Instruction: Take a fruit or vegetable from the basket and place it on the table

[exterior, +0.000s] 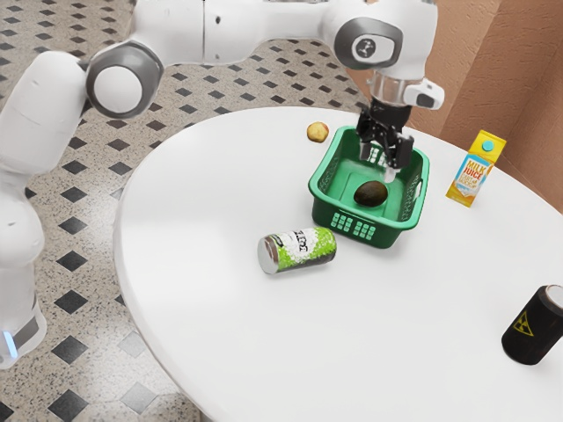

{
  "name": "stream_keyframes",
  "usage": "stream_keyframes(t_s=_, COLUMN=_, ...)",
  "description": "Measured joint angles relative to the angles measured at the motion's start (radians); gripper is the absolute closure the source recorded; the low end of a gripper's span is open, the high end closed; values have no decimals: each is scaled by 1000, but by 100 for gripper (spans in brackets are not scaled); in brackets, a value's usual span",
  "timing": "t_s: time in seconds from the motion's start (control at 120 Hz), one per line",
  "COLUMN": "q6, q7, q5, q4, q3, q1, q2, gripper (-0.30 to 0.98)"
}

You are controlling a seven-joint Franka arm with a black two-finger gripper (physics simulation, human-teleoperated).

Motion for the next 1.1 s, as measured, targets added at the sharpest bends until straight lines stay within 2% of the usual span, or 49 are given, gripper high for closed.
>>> stream_keyframes(t_s=0.05, q6=41, q7=-1, q5=14, q4=3, q3=26, q1=-5, q2=16, gripper=0)
stream_keyframes(t_s=0.225, q6=190, q7=19, q5=125, q4=103, q3=90, q1=-30, q2=158, gripper=0)
stream_keyframes(t_s=0.358, q6=288, q7=44, q5=163, q4=171, q3=159, q1=-73, q2=232, gripper=0)
stream_keyframes(t_s=0.567, q6=384, q7=74, q5=180, q4=190, q3=239, q1=-99, q2=311, gripper=0)
stream_keyframes(t_s=0.9, q6=464, q7=105, q5=183, q4=193, q3=278, q1=-101, q2=361, gripper=0)
stream_keyframes(t_s=1.1, q6=449, q7=117, q5=177, q4=193, q3=282, q1=-117, q2=366, gripper=0)
